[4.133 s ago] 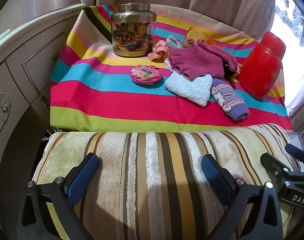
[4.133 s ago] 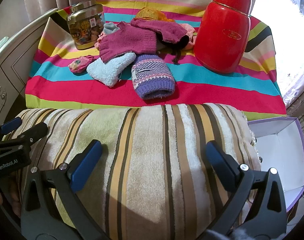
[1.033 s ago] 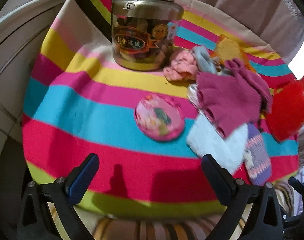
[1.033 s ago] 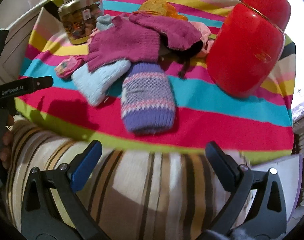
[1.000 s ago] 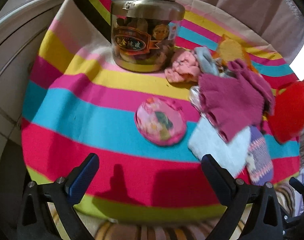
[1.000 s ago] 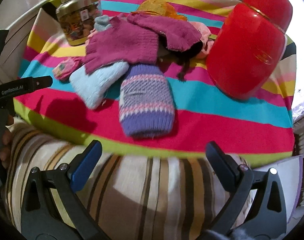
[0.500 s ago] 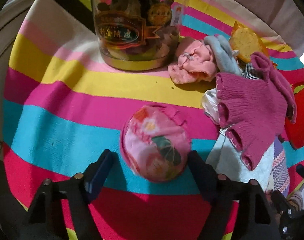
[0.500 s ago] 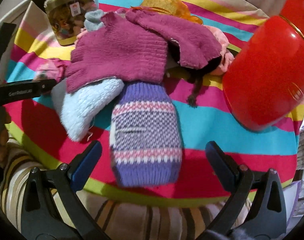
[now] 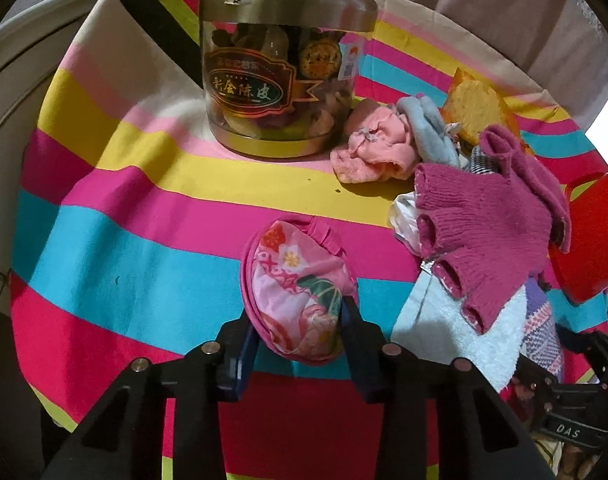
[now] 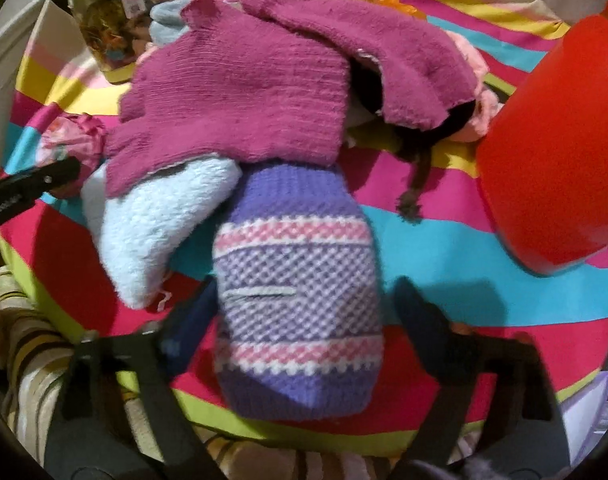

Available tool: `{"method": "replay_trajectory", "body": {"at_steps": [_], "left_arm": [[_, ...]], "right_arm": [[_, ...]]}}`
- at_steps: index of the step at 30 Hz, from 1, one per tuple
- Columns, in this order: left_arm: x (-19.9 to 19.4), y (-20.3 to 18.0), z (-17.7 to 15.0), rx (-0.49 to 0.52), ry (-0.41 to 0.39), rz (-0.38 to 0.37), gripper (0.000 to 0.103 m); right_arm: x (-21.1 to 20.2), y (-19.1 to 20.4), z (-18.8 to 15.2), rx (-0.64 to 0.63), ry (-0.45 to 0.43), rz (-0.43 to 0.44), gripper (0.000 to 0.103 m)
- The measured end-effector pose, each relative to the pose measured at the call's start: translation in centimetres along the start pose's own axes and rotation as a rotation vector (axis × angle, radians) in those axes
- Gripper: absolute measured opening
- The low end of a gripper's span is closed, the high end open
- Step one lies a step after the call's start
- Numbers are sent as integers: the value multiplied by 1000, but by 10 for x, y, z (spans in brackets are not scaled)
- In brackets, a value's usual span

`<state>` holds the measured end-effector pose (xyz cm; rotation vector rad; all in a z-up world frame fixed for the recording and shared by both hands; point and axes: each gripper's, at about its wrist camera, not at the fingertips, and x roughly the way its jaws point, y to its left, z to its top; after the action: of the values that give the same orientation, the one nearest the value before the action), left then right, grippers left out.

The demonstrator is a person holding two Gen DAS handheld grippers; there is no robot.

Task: Organize soft objects
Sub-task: 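Grasp the pink floral pouch with the left tool while the right tool grasps the purple striped mitten, then carry pouch and mitten into the white box and open both tools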

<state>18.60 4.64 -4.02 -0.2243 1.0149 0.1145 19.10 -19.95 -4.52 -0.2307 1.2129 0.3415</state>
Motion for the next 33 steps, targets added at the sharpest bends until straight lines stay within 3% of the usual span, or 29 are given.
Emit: {"method": "replay_trajectory", "body": {"at_steps": [5,10,22,27,33], "left_arm": [[-12,3,-10,-18,-18,-13,32],[-37,0,-19,-35,-59,-17,31],[-88,-17,-36,-69,-141,-76,30],[-103,-53,-54,-18,-123,-155,30],[-115,-122,-71,105,-92,-270,30]], "right_arm": [[-10,-6,-6,-10,-36,13,44],[-21,-10,-18,3,-59,28,30],[-73,-41,-54,70,-159,86,27],[-107,-37,-69,117,-189,115,27],[-136,-75,-105,201,-232,66,27]]}}
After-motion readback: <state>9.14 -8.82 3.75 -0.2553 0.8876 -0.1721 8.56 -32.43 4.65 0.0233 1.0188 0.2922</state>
